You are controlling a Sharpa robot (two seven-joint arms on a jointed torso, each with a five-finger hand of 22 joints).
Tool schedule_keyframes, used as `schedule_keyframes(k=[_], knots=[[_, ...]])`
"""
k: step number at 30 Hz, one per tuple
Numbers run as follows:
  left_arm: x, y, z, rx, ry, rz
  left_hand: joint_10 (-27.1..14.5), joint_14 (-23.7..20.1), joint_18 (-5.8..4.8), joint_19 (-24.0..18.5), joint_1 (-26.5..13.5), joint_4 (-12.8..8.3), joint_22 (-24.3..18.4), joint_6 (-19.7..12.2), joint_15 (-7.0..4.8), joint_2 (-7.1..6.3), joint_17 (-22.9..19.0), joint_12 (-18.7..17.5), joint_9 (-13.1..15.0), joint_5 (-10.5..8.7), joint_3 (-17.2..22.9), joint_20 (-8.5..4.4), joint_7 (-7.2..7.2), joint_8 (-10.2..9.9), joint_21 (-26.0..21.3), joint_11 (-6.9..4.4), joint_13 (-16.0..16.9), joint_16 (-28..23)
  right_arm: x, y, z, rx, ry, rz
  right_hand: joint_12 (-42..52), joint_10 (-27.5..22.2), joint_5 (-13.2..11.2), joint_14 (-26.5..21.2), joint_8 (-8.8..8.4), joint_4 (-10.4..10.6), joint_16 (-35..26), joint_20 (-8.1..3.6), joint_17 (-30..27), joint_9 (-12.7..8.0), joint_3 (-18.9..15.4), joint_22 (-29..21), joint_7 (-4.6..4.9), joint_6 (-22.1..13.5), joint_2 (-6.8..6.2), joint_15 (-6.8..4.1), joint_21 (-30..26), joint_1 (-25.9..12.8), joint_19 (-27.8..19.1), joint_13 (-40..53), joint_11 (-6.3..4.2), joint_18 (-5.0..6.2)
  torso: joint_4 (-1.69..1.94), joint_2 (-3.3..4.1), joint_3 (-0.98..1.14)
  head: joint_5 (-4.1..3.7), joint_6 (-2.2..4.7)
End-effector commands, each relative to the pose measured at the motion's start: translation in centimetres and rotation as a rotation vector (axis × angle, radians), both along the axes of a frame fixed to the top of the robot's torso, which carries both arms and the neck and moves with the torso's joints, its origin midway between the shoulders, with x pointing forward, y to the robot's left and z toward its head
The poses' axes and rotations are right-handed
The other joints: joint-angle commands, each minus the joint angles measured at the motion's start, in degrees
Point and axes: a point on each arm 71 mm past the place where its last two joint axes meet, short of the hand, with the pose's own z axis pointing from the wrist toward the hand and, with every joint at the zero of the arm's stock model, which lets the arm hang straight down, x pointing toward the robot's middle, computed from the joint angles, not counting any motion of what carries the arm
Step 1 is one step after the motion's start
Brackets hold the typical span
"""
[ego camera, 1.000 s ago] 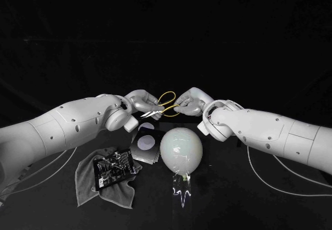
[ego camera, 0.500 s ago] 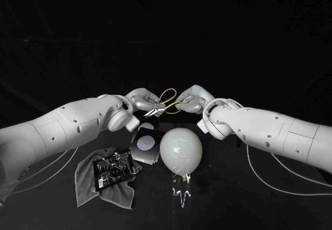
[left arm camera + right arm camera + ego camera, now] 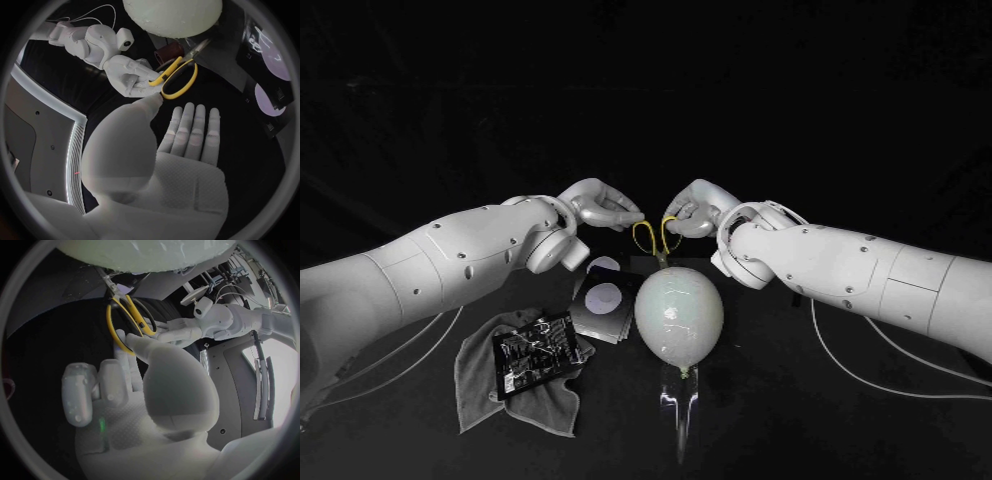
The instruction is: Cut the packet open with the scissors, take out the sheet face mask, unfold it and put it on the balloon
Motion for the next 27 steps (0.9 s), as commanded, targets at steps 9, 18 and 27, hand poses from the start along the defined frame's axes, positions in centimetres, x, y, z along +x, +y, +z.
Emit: schedule_keyframes(k=[9, 18, 27], knots=[[0.0, -1.1, 0.3, 0.030, -0.046, -0.034, 3.3, 1.5, -0.81, 0.2, 5.4, -1.0, 0.2, 5.1, -1.45, 6.98, 0.1, 1.6, 0.6, -0.05, 4.5, -0.08, 0.28, 2.6, -0.2, -2.16, 0.4, 1.2, -0.2, 0.8, 0.4, -0.084, -0.063, -0.026, 0.4, 5.4, 0.2, 0.9, 0.70, -0.2, 0.4, -0.64, 0.4, 1.8, 0.6, 13.5, -0.25, -0.5, 0.09, -0.46, 0.6, -0.6, 3.6, 0.4, -3.63, -0.87, -0.01, 0.00, 0.02, 0.00, -0.15], [-0.1, -1.5, 0.3, 0.034, -0.041, -0.047, 4.7, 2.1, -0.14, 0.9, 6.1, -2.5, 0.3, 6.7, -1.67, 5.21, -0.1, 1.1, 0.7, -0.08, 6.2, -0.11, 0.02, 3.3, 0.0, -2.43, 0.1, 1.5, -0.1, 0.9, 0.9, -0.036, -0.119, -0.053, 0.3, 5.3, 0.2, 0.7, 0.84, -0.3, -0.1, -0.67, -0.7, 2.1, 0.9, 13.4, -0.25, -0.6, 0.09, -0.49, 0.5, -0.7, 3.5, 0.6, -3.64, -0.85, -0.05, -0.03, -0.01, -0.23, -0.04], [0.3, 0.1, 0.6, -0.082, -0.041, 0.054, 5.2, 2.5, 0.25, 1.8, 4.2, -1.4, 0.4, 6.9, -1.71, 4.32, -0.2, 0.7, 0.3, -0.08, 6.2, -0.12, 0.30, 3.1, 0.3, -2.32, 0.1, 1.7, -0.3, 0.8, 1.6, 0.055, -0.205, -0.052, 0.0, 4.9, 0.2, 0.5, 0.95, -0.4, -0.4, -0.67, -1.4, 2.5, 1.3, 13.4, -0.15, -1.0, 0.12, -0.44, 0.4, -1.0, 3.5, 0.7, -3.53, -0.82, -0.01, -0.01, 0.01, -0.40, 0.05]])
